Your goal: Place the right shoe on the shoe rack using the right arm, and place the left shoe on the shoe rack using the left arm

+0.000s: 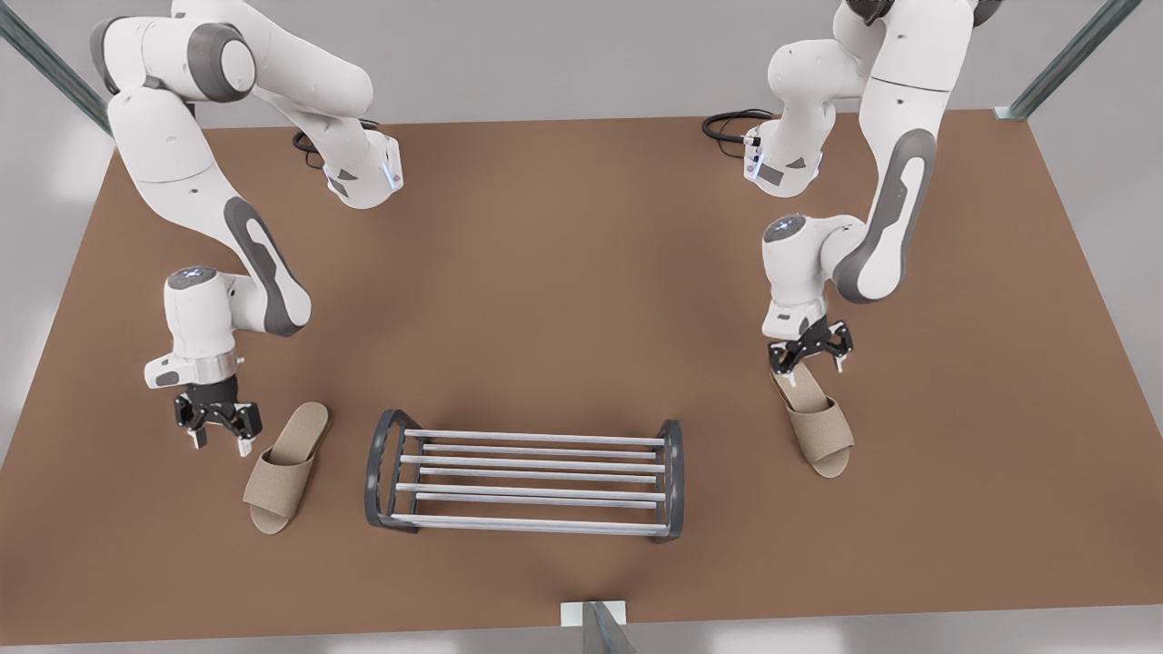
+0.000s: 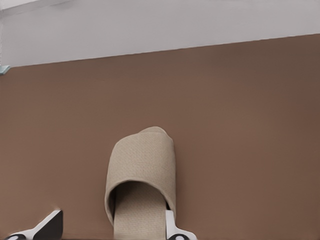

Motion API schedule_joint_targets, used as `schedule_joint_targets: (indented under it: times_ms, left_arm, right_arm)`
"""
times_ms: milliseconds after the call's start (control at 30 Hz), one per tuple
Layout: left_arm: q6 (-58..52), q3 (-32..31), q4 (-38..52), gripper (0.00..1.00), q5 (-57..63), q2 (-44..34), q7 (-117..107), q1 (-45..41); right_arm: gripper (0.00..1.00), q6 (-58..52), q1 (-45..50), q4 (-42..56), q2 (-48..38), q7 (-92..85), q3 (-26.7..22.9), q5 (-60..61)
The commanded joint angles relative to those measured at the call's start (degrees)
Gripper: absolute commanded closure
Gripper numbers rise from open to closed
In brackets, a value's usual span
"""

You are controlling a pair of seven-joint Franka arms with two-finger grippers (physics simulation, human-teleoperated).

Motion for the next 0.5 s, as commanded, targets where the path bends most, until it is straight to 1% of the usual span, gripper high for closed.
schedule_joint_targets:
  times_ms: [0,67,167,233,467]
  left_arm:
    - [0.15,0.07,0.42,0.01,2.46,1.43,-39.82,0.14]
    - [0.24,-0.02,1.73,0.01,2.54,3.28,-39.82,0.4]
    - [0.32,0.07,2.44,0.01,2.72,6.27,-41.66,0.76]
    - [0.32,0.42,2.53,0.01,2.98,6.8,-42.45,1.64]
    - [0.76,0.42,3.23,0.01,13.88,10.49,-42.45,5.06]
  right_arm:
    - [0.0,1.4,0.43,-0.79,-0.13,-0.81,0.67,0.38]
    - [0.0,1.4,2.1,-1.67,-0.04,-0.81,0.67,0.38]
    - [0.0,1.4,2.19,-1.94,0.58,-0.72,0.67,0.38]
    - [0.0,1.4,1.58,-1.94,1.54,-0.72,0.67,0.38]
    - [0.0,1.4,1.4,0.43,5.5,-0.63,0.67,0.38]
